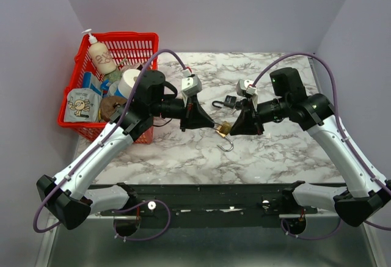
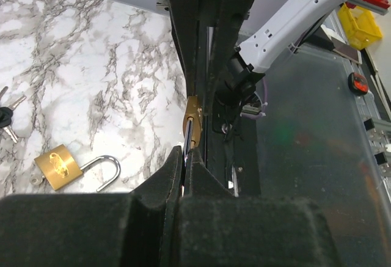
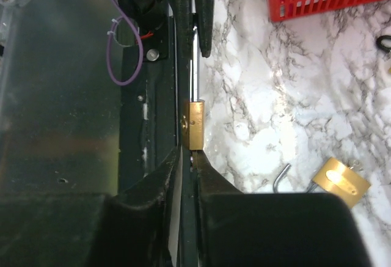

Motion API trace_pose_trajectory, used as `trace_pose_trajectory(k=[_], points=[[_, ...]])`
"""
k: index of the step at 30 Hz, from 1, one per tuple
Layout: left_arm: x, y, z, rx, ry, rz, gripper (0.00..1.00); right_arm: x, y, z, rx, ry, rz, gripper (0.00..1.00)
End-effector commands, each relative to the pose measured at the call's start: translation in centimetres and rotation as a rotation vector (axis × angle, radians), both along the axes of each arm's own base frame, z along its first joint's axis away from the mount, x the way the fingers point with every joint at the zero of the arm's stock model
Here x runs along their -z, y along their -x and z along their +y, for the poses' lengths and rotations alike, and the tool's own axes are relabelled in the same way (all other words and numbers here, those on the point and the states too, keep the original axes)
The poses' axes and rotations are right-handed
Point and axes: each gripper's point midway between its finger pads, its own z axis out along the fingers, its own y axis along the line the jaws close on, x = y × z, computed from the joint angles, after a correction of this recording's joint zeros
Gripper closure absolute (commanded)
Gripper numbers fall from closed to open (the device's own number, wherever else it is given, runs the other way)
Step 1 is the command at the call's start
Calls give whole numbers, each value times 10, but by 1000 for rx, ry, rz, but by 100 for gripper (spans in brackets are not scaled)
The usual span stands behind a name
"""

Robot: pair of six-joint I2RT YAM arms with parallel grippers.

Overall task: Lock with the key
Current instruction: Lock the lock, then place the key at the center of the board.

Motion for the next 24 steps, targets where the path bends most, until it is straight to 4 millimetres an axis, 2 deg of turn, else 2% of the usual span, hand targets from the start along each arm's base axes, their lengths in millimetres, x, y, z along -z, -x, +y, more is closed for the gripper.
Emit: trace_pose_trajectory(k=[1, 2, 9, 12, 13, 15, 16, 18, 19, 21, 22, 24], points=[[-9, -2, -2, 5, 39, -26, 100, 1, 4, 0, -14, -7, 12, 94], [-9, -3, -2, 0, 37, -26, 100, 2, 3, 0, -9, -1, 16, 99], [-8, -27, 3, -64, 41, -8, 100, 31, -1, -12, 33, 79, 52, 99], [-11, -39, 5, -77, 46, -11, 100, 50, -5, -23, 55, 108, 89, 99], [-12, -43, 4, -73, 46, -18, 100, 55, -15, -32, 95, 110, 101, 99], [-12, -48, 4, -75, 42, -28, 100, 62, -19, -42, 118, 106, 156, 99], [-12, -51, 4, -78, 40, -32, 100, 69, -34, -55, 160, 111, 161, 99], [-11, -56, 3, -87, 39, -44, 100, 84, -46, -74, 226, 158, 192, 99], [-9, -59, 1, -92, 36, -38, 100, 96, -64, -94, 296, 167, 219, 99], [-10, -62, -1, -99, 44, -29, 100, 118, -77, -119, 384, 199, 294, 99], [-9, -65, -2, -107, 46, -21, 100, 127, -92, -151, 509, 199, 339, 99], [-10, -67, -4, -114, 58, -12, 100, 160, -112, -189, 679, 270, 445, 99]])
